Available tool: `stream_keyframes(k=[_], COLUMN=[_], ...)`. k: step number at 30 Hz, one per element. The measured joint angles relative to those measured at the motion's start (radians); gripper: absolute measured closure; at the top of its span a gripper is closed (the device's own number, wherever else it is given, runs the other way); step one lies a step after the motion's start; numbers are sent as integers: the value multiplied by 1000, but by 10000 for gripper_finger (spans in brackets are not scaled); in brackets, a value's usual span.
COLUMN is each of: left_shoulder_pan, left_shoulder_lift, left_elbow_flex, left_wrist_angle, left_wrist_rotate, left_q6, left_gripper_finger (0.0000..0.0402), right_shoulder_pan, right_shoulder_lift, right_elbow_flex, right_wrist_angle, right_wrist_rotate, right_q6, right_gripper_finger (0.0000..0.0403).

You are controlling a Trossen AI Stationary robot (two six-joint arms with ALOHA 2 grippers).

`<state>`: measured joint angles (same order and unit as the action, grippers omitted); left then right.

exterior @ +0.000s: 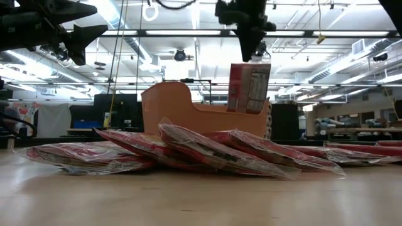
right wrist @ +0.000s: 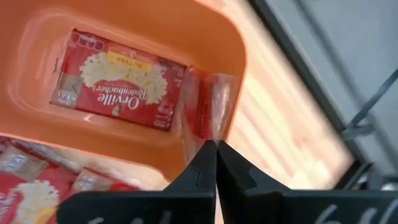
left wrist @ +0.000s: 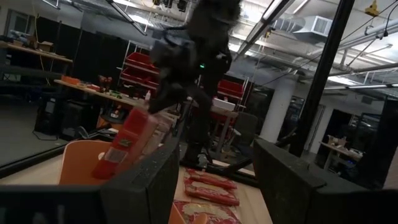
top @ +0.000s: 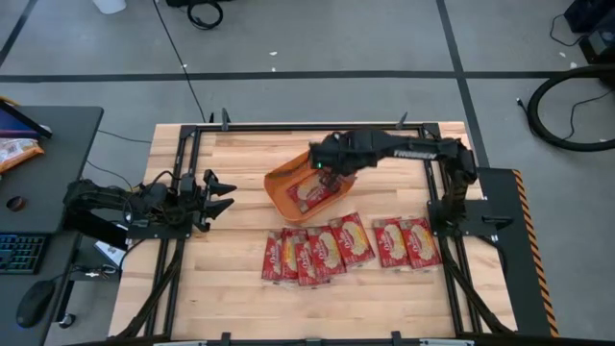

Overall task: Sort popcorn bags into baskets
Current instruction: Put the pop corn bag into the orange bin

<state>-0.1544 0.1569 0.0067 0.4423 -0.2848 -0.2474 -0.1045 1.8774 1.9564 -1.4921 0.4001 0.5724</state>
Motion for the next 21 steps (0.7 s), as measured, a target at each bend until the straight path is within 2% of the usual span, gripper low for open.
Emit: stream_keyframes(k=[9,15,21], left_shoulder_pan=[0,0,0], left_shoulder_lift=[0,0,0], left_elbow_flex=[0,0,0], left_wrist_angle=[0,0,-4], left_wrist_rotate=[0,0,0], left_q6=[0,0,0], left_gripper_finger=[196,196,196], right_shoulder_pan=[-149,-190,-201], right_shoulder_lift=[0,17,77], right_elbow_flex=[0,0,0], right_wrist_angle=[74,152,153], right_wrist_rotate=[-197,-312,-365], right_q6=[-31,-51,-54], right_gripper_finger=[398,397,397])
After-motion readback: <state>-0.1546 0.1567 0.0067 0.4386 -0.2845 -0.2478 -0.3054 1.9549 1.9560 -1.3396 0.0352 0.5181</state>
